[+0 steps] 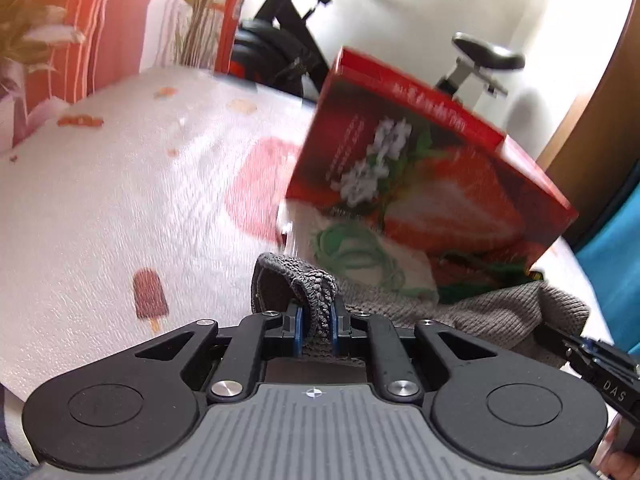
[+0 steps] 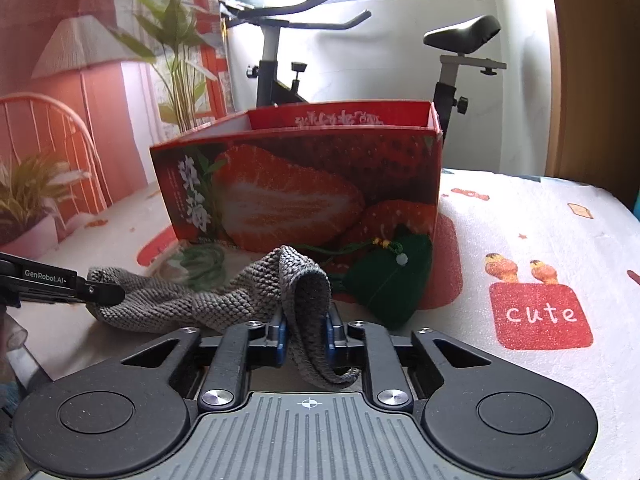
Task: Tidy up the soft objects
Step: 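Lift the grey mesh cloth with both tools and carry it over the red box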
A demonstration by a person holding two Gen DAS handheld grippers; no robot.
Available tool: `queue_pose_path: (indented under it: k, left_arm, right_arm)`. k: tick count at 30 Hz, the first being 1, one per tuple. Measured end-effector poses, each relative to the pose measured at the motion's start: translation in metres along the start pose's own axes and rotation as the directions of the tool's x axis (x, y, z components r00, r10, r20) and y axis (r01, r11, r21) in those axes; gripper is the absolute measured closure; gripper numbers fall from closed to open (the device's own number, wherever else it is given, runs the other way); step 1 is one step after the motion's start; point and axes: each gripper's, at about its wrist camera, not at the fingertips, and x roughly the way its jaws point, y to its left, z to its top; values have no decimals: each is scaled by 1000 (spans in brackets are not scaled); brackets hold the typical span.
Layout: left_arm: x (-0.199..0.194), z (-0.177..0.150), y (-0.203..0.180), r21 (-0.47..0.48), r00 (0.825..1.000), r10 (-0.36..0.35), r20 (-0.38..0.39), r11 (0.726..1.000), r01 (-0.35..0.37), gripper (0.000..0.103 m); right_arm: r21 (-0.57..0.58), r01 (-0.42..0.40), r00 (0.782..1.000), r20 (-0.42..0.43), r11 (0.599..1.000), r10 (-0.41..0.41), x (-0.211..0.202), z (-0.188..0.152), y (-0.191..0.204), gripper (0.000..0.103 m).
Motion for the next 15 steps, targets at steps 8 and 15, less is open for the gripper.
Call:
queue_pose_path:
  k: [8,15]
  left_arm:
    - [-38,18,-9,30,986,-41,159,999,36,90]
    - [-62,54,-24,69,957,-73,282,996,56,90]
  right_arm:
    - [1,-45,994,96,999,45,-18,17,4,91]
    - [-8,-65,985,163,998,65,-27,47,6,91]
